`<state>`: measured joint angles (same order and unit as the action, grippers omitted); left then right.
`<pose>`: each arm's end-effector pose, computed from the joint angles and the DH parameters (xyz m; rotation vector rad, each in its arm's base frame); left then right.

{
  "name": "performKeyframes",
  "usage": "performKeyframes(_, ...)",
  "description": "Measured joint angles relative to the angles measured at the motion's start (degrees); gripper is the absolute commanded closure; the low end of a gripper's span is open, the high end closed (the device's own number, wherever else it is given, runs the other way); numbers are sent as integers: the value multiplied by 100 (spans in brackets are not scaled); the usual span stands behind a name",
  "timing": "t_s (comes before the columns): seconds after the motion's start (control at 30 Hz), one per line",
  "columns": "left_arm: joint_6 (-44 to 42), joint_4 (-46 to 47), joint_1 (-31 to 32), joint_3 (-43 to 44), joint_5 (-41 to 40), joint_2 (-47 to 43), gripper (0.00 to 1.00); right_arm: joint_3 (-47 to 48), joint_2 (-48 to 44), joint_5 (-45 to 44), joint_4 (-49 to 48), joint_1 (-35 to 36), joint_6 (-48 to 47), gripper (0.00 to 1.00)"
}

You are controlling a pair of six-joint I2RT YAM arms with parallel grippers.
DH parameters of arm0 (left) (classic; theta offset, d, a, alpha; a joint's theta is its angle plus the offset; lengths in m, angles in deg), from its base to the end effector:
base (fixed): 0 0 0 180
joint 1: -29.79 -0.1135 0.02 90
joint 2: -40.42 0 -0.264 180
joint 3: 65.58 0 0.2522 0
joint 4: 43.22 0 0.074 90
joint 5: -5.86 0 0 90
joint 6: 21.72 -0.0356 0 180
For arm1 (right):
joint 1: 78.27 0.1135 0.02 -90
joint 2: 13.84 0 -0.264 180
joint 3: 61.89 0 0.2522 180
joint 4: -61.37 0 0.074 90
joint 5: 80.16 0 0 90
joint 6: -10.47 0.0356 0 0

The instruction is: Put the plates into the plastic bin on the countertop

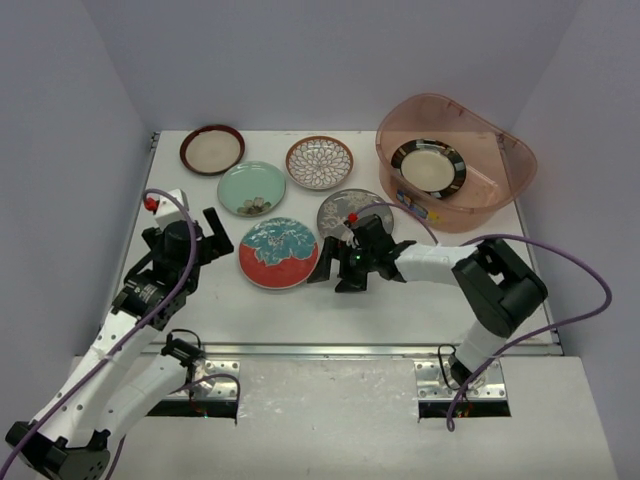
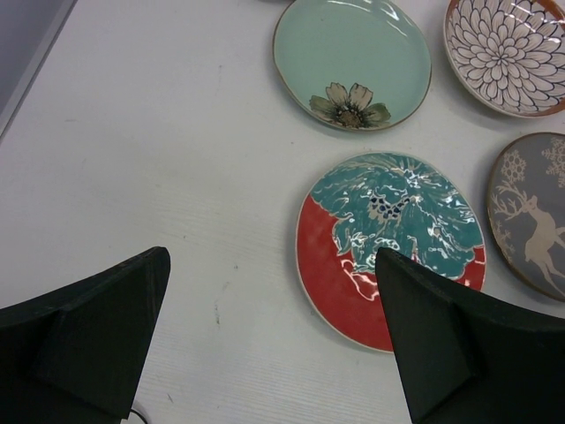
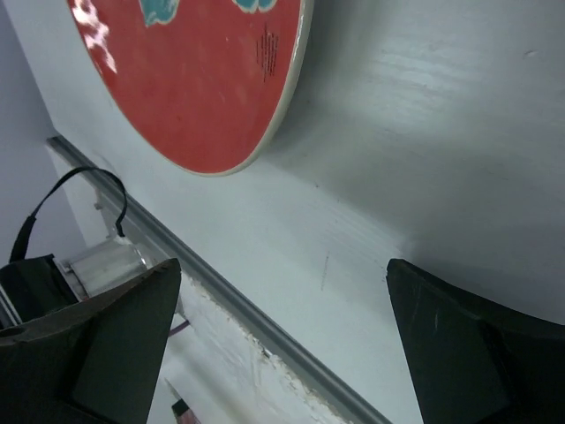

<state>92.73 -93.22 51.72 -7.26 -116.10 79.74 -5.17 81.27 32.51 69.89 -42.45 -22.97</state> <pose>0.1402 -0.0361 0.3092 -0.3676 1.9903 0.0808 0.2467 0.1950 0.1418 0.2726 2.6634 1.1308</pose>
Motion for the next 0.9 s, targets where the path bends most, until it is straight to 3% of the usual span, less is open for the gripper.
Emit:
performKeyframes(0.2, -5, 26, -2, 0, 86, -125, 0, 248, 717, -595, -700, 580, 616, 6)
performKeyframes(0.37, -15, 23, 0, 0, 119, -111, 0, 245, 954, -1287, -1351, 822, 1225, 23)
performKeyframes(0.47, -21, 24, 0, -2, 136, -304, 0, 251, 1139, -1523, -1729, 872, 1441, 39)
performKeyframes(0.7, -64, 79, 0, -11, 218, -789, 0, 335, 1599, -1974, -2091, 882, 1802, 98)
performKeyframes(0.9, -83, 98, 28, -11, 291, -792, 0, 400, 1692, -2054, -2276, 852, 2226, 100)
